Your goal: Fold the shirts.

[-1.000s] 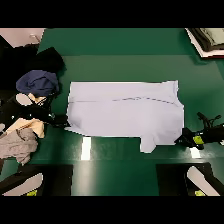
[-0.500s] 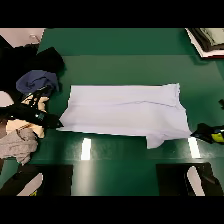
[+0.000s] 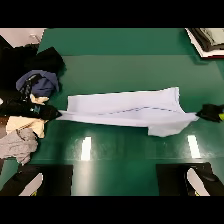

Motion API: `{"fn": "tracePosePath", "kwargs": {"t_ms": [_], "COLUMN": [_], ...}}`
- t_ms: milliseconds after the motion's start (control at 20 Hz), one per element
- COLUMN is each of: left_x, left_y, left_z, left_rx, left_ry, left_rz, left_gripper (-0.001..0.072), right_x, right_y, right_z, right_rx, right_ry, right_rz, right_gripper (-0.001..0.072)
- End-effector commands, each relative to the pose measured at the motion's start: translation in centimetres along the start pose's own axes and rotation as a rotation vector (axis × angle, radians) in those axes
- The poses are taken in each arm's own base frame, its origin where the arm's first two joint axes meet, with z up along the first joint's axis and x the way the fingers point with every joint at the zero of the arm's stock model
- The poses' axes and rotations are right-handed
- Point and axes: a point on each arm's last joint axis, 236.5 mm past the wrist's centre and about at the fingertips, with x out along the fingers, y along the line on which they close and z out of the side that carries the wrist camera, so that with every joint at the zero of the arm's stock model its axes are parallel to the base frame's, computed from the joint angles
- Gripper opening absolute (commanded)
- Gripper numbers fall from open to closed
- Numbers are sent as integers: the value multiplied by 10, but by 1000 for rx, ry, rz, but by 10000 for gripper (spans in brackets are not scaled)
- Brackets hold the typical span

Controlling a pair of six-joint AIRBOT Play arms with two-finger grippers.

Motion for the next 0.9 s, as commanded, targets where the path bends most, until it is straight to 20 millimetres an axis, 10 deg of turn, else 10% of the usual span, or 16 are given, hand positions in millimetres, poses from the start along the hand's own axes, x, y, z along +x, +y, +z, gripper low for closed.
{"fn": "tracePosePath", "kwargs": {"t_ms": [0, 600, 650, 700, 750, 800, 850], "left_x": [20, 85, 83, 82, 80, 77, 74], "left_y": [22, 80, 82, 83, 83, 80, 74], "left_z": [41, 113, 117, 120, 123, 125, 124], "left_rx": [-39, -199, -222, -236, -241, -237, -227], "left_ry": [-80, -193, -212, -223, -229, -227, -207], "left_rz": [35, 93, 96, 97, 96, 89, 79], "left_gripper": [23, 24, 57, 354, 606, 641, 642], "right_x": [35, 120, 123, 125, 127, 126, 122], "right_y": [17, 29, 34, 40, 44, 45, 48], "right_z": [39, 158, 169, 177, 184, 187, 186], "right_rx": [-71, -15, -2, 14, 29, 39, 27], "right_ry": [34, -35, -65, -86, -98, -94, -72], "right_rz": [0, 67, 91, 120, 145, 166, 195], "right_gripper": [14, 18, 19, 41, 323, 563, 580]}}
